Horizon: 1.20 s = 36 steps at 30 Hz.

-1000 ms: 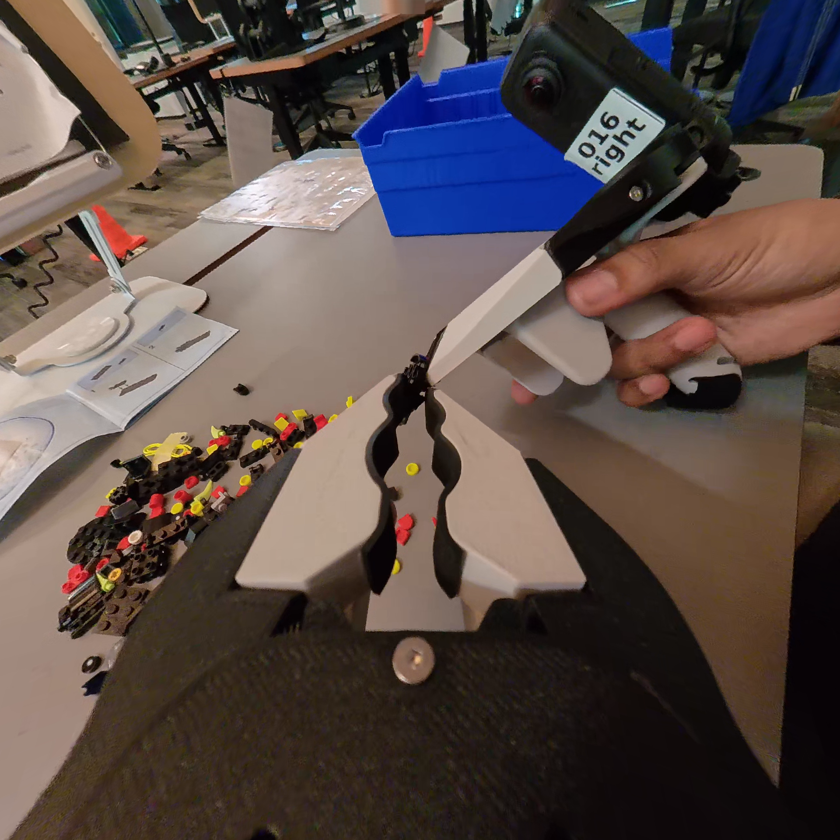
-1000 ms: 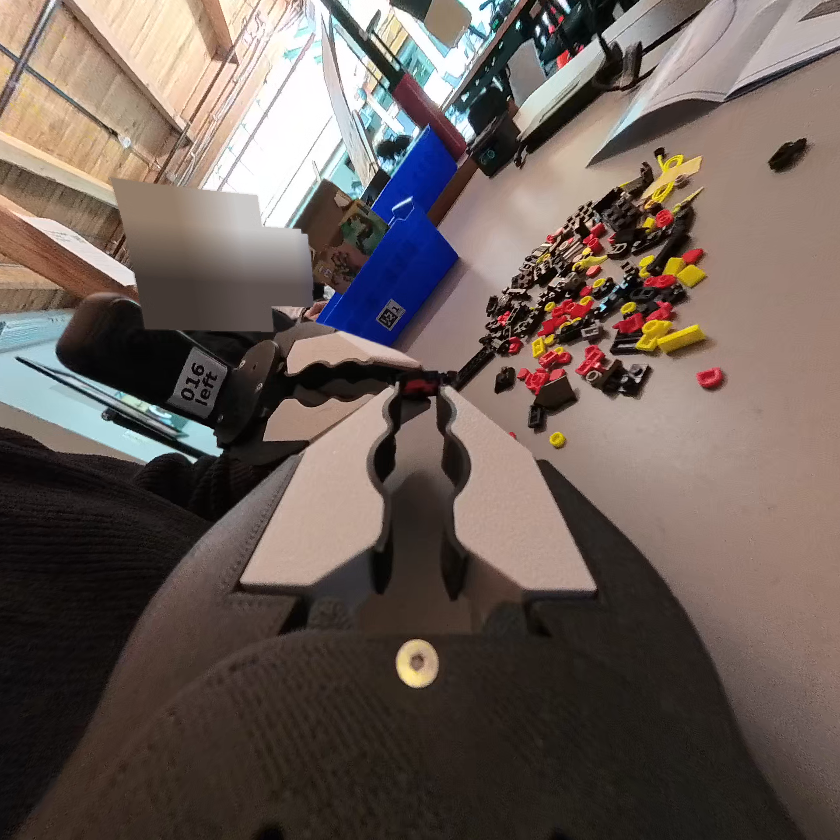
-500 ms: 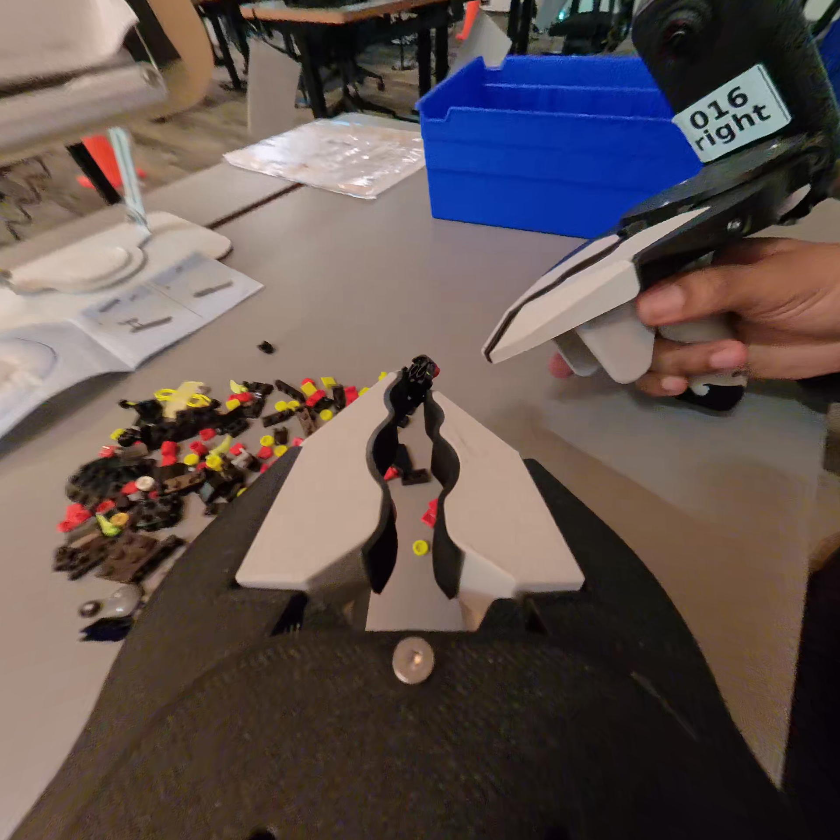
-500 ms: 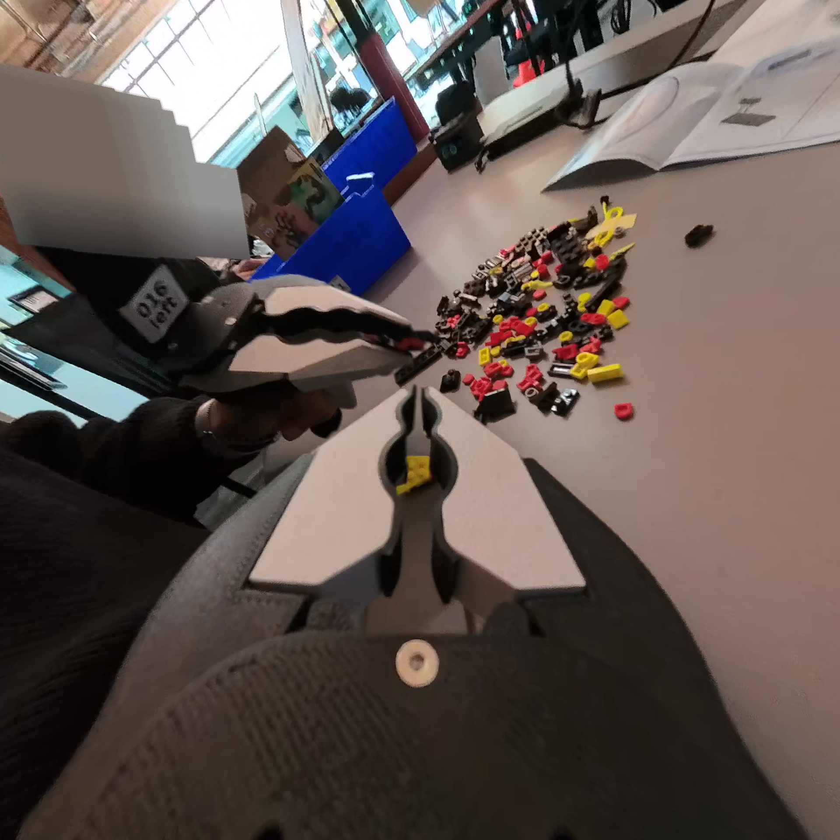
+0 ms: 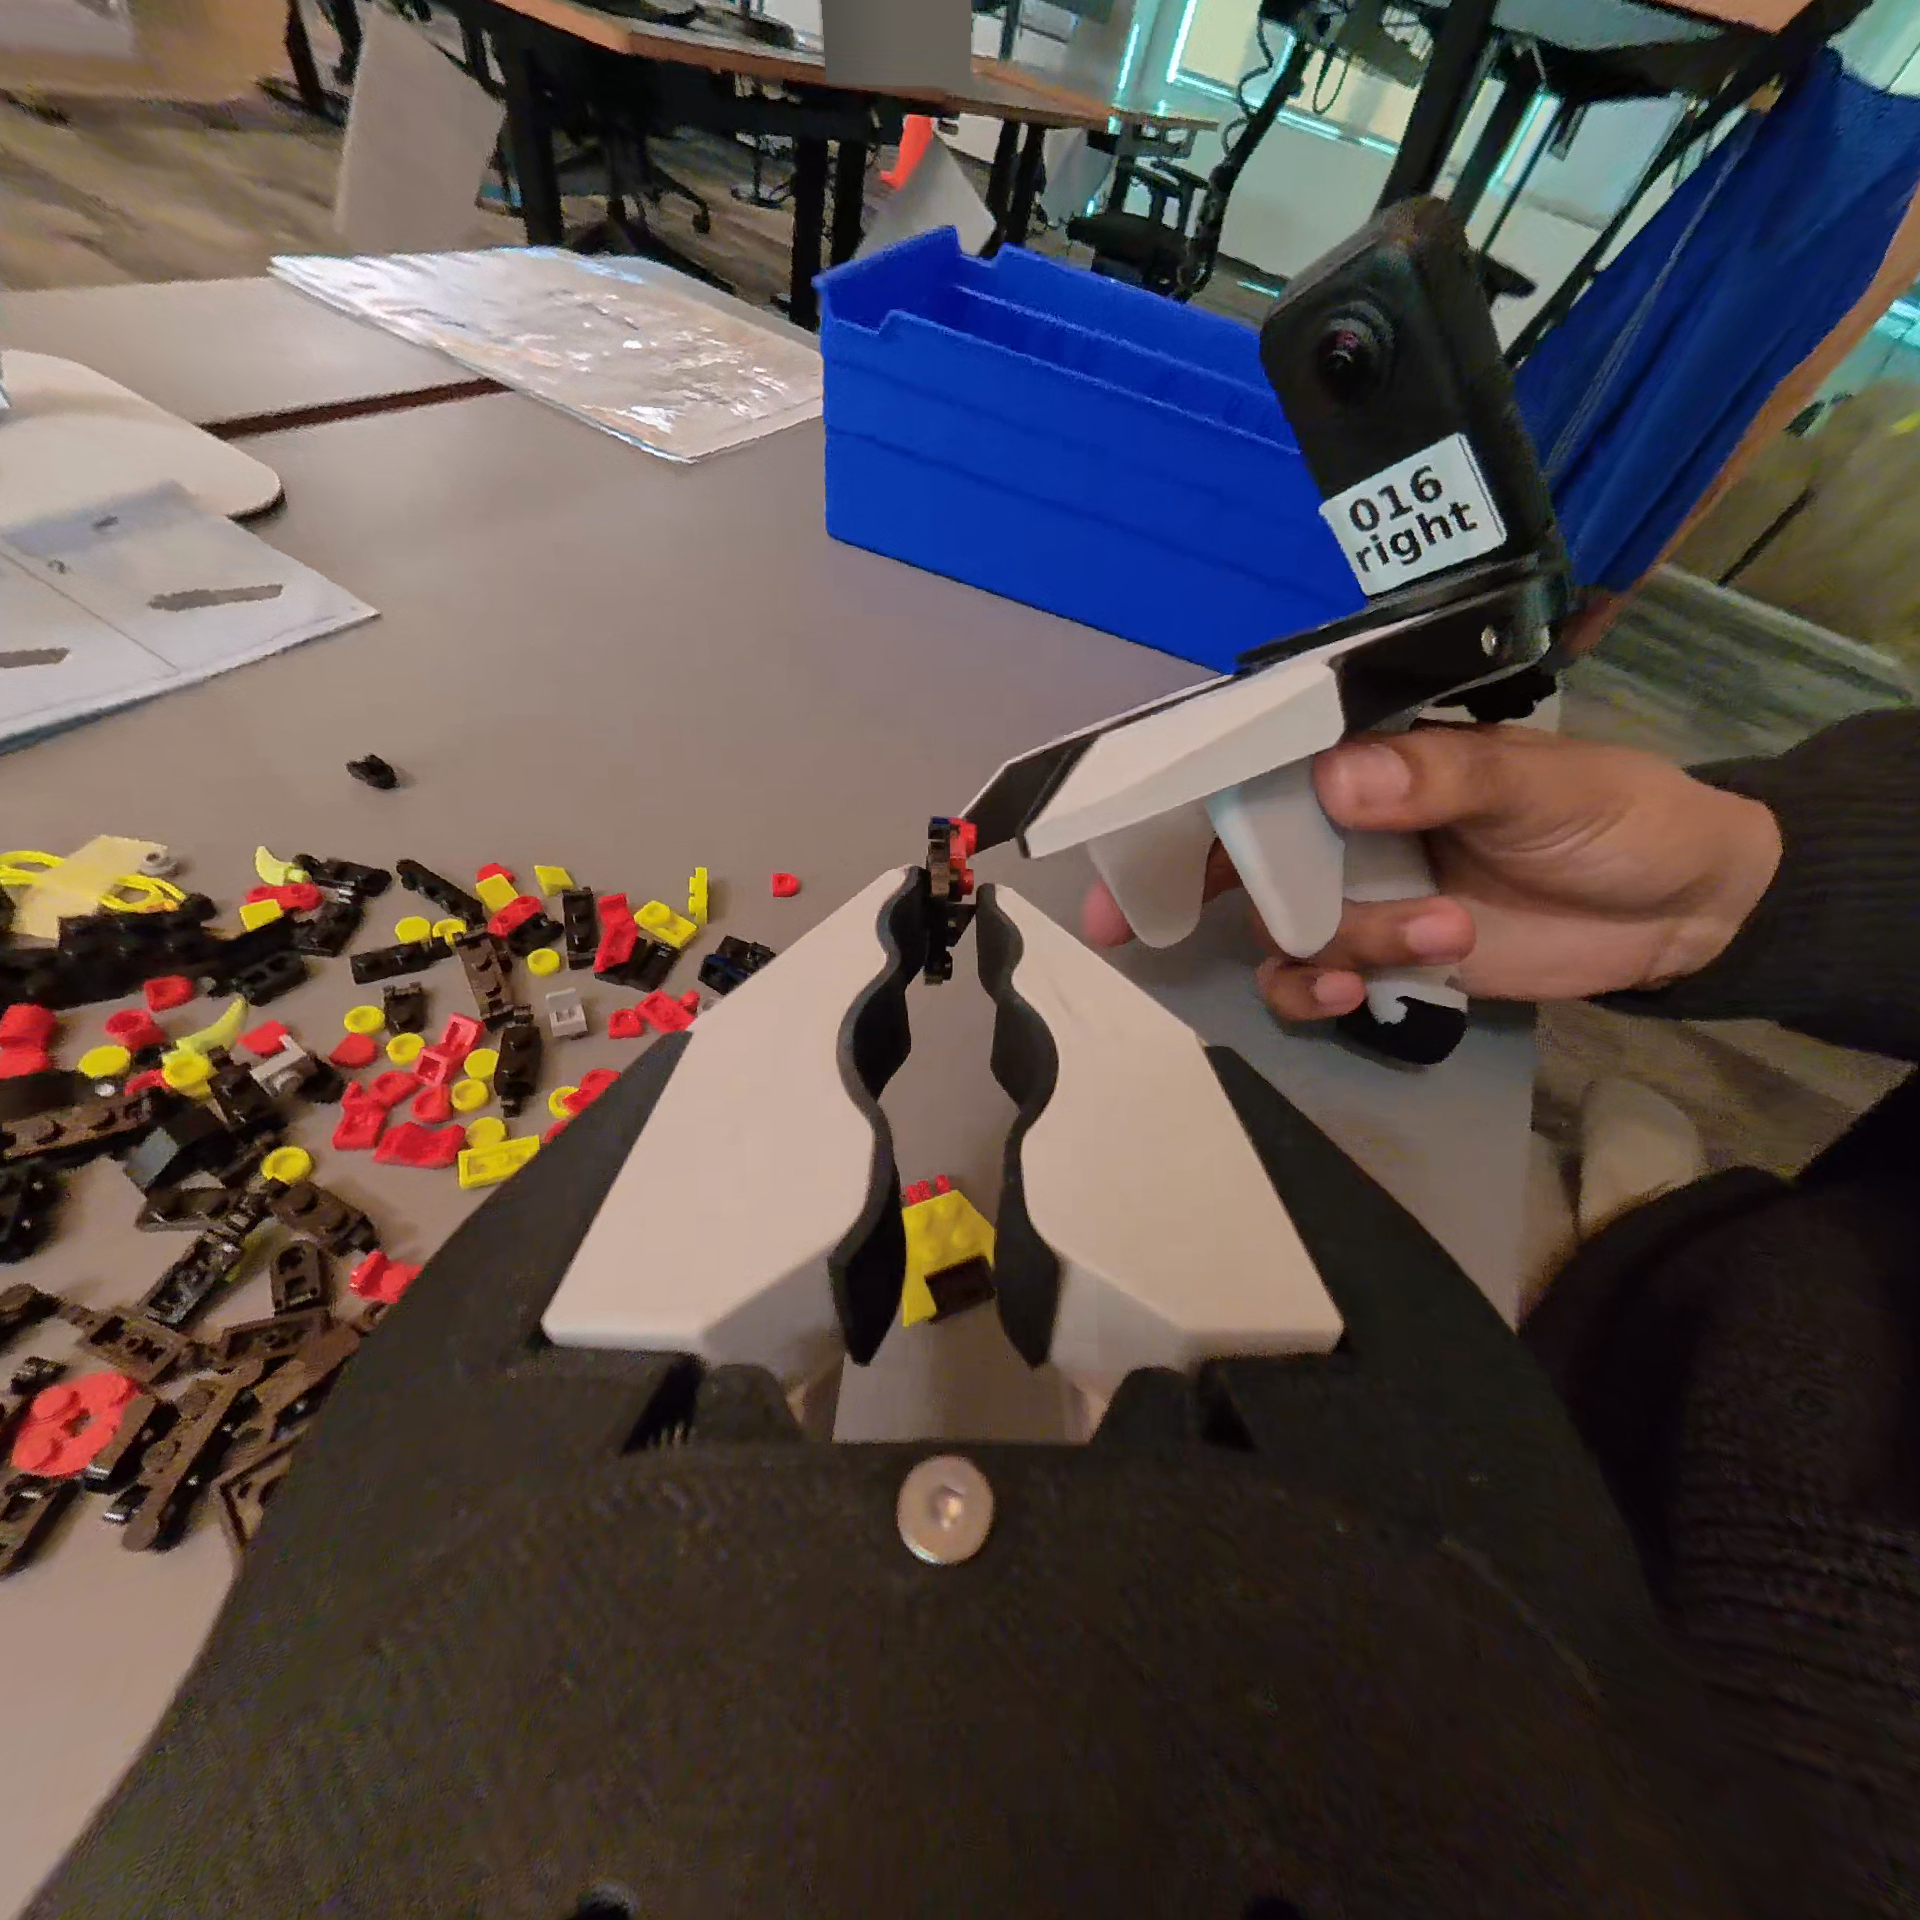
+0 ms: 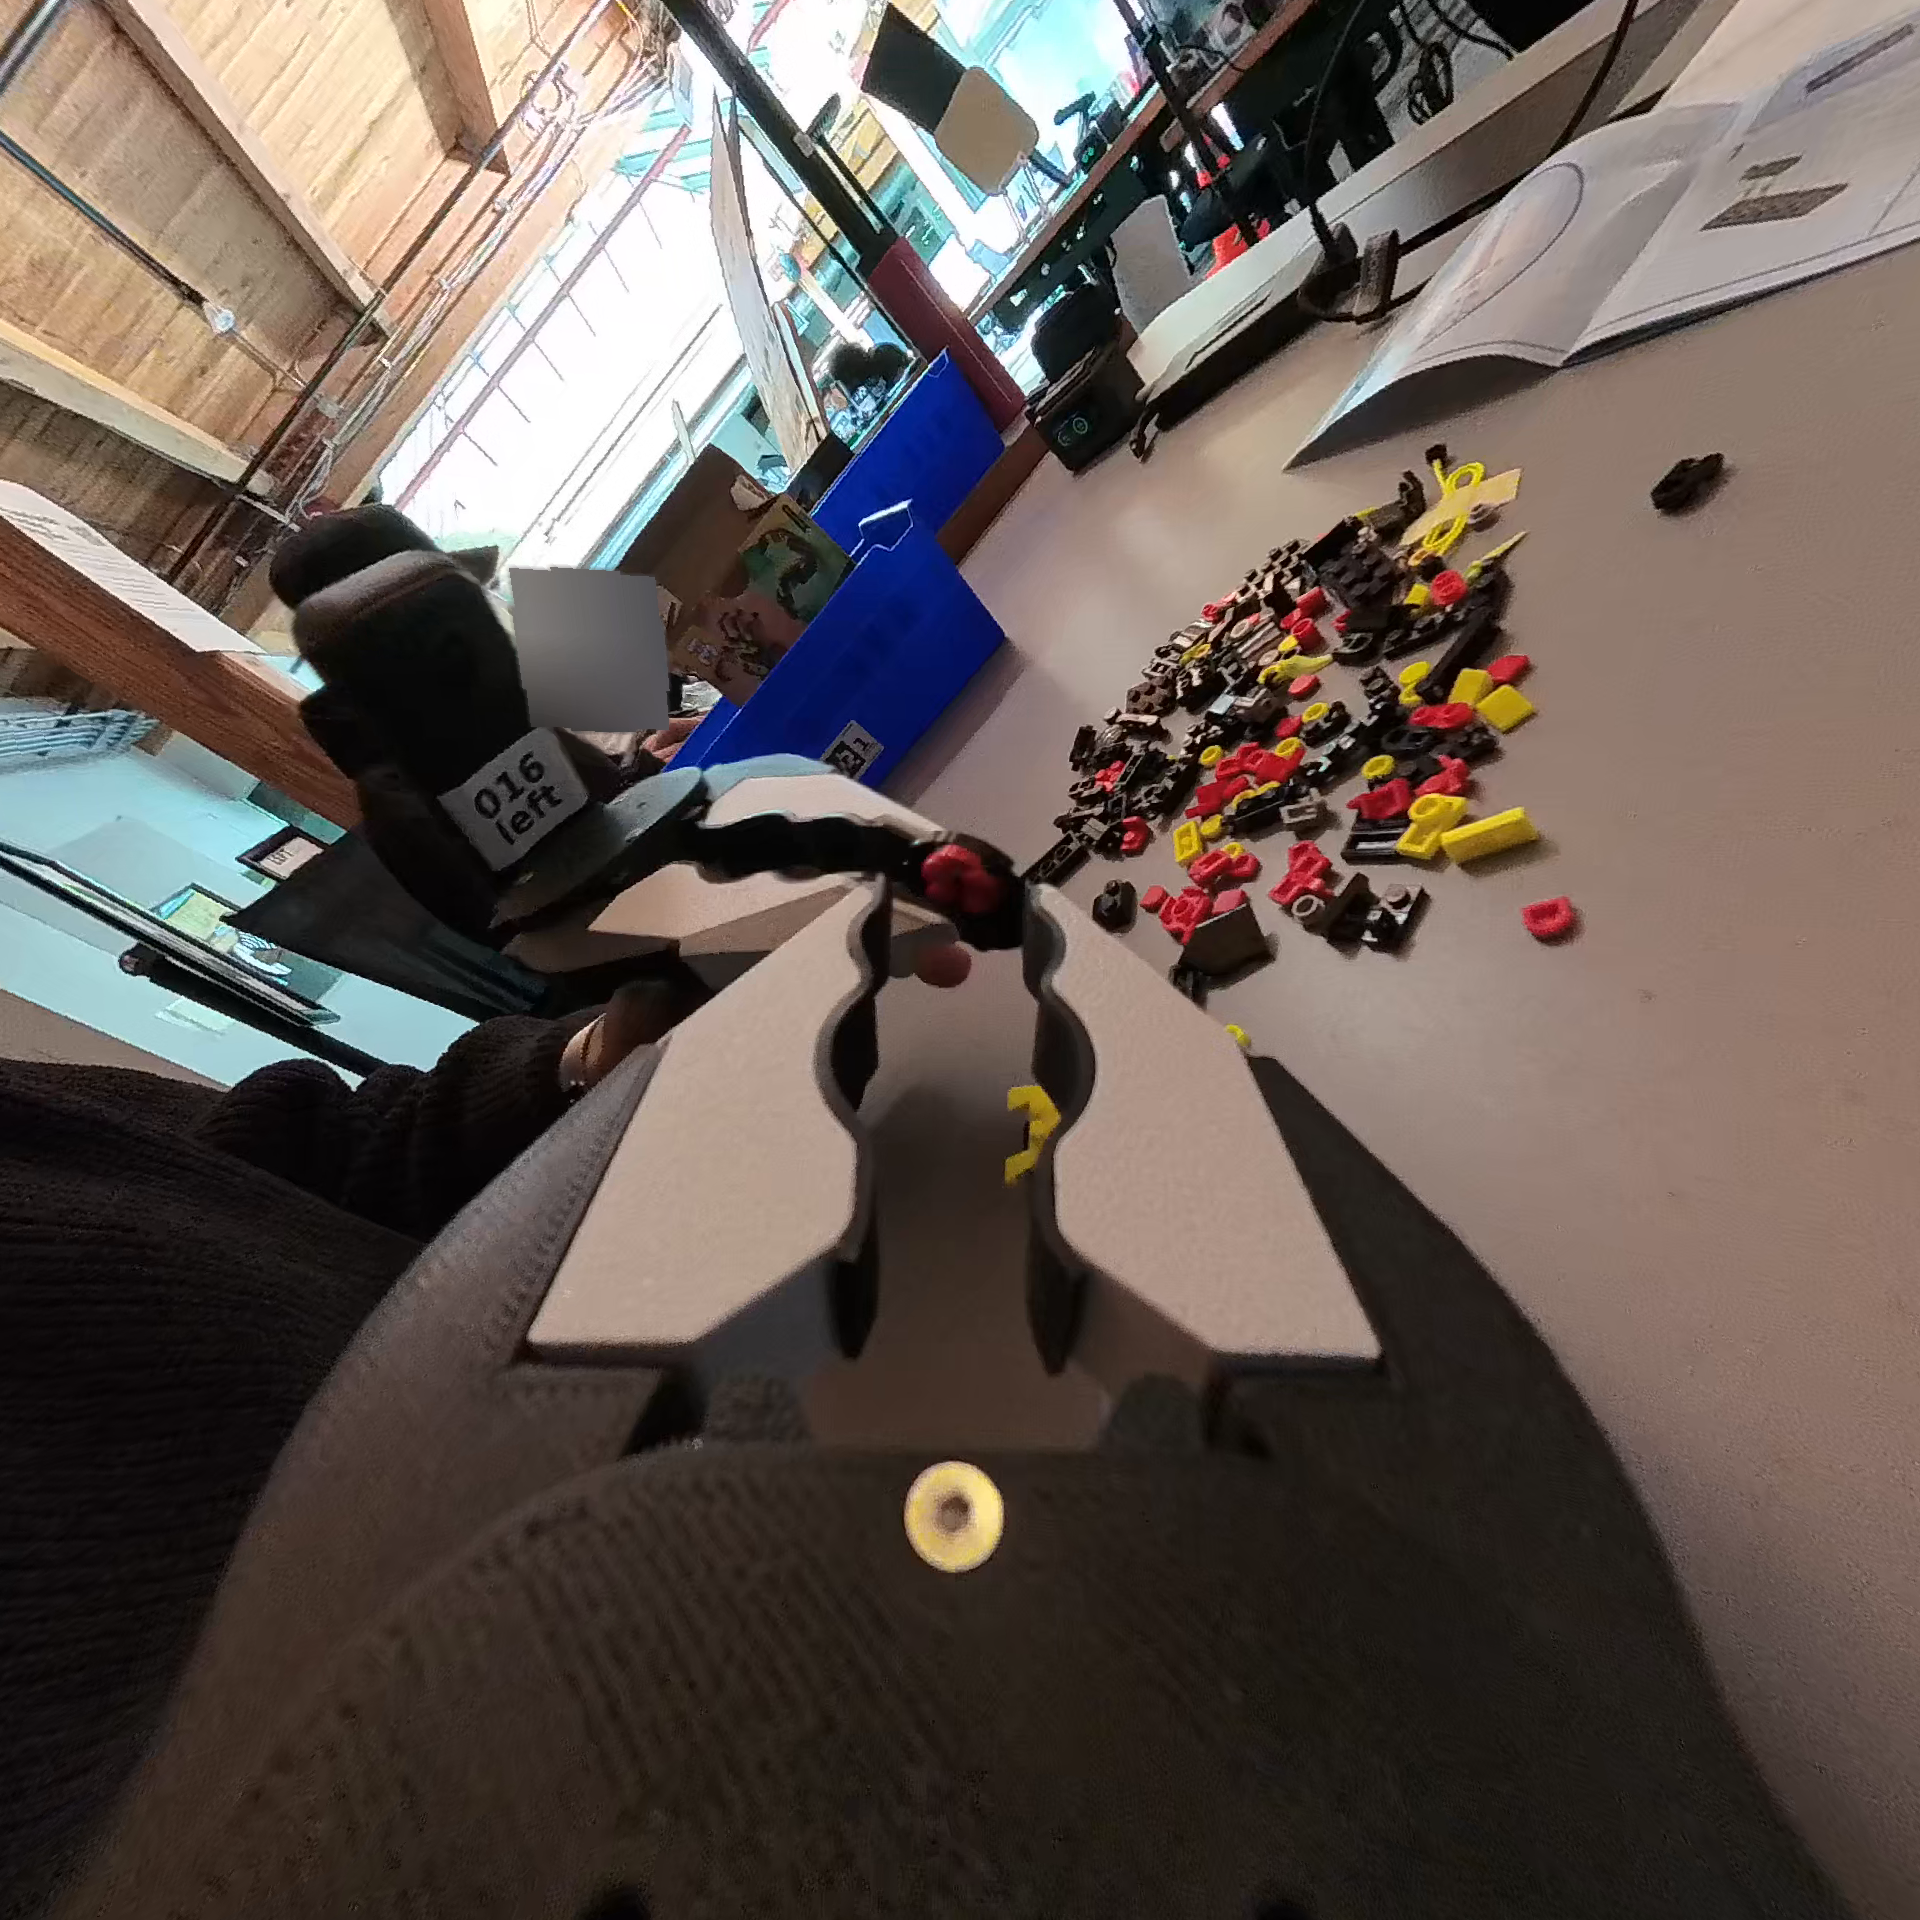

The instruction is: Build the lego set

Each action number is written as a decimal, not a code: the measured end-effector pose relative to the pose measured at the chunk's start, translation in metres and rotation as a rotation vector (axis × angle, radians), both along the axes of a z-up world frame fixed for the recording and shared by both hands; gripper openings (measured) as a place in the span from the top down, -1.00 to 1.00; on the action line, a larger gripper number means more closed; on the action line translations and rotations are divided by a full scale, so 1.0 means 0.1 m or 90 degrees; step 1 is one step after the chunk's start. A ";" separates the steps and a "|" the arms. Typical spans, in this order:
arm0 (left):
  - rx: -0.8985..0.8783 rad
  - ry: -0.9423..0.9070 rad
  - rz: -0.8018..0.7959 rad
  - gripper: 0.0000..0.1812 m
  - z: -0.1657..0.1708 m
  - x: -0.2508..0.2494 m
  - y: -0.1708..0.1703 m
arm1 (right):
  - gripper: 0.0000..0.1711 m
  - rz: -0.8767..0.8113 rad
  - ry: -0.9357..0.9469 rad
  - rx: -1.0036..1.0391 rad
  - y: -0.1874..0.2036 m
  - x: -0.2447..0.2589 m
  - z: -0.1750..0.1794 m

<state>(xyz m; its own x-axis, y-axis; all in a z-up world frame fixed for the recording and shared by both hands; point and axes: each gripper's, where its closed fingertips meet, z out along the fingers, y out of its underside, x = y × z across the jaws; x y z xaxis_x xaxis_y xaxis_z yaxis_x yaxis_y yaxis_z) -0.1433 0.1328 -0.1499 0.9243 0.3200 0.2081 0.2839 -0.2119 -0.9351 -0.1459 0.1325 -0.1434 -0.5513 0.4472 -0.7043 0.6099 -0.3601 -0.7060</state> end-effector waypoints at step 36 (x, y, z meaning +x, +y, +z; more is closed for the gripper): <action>-0.106 0.326 0.094 0.94 0.15 0.00 0.06 | 0.86 -0.043 -0.090 -0.213 0.05 -0.01 0.12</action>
